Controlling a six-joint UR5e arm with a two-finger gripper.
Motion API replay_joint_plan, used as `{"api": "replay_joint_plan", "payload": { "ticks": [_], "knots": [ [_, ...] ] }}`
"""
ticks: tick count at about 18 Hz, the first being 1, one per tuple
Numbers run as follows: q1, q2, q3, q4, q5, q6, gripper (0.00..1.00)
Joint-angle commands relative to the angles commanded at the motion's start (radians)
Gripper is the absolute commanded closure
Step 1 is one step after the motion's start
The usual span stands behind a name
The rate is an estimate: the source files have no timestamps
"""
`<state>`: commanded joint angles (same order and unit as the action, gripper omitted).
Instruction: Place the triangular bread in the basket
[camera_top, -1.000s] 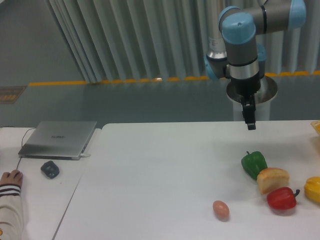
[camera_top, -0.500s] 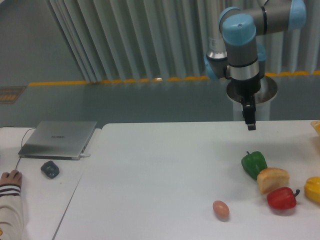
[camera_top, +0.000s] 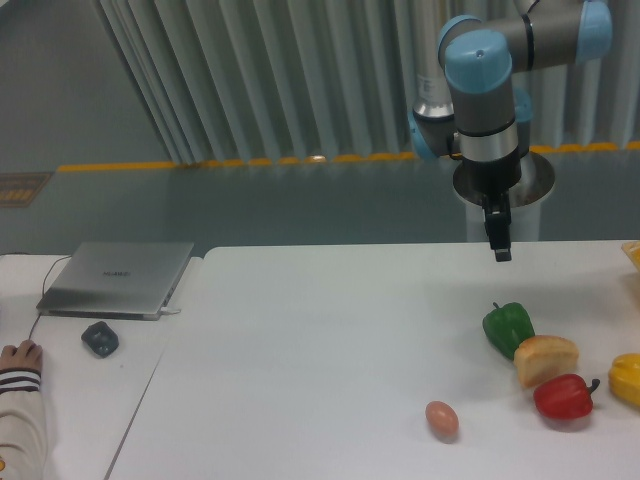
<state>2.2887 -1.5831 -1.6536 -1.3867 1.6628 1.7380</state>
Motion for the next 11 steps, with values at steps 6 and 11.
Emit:
{"api": "replay_joint_plan", "payload": {
  "ticks": [6, 11],
  "knots": [
    [-0.003, -0.005, -0.026, 0.0, 0.002, 0.0, 0.0],
    [-0.002, -0.002, -0.031, 0.003, 0.0, 0.0, 0.0]
  ]
}}
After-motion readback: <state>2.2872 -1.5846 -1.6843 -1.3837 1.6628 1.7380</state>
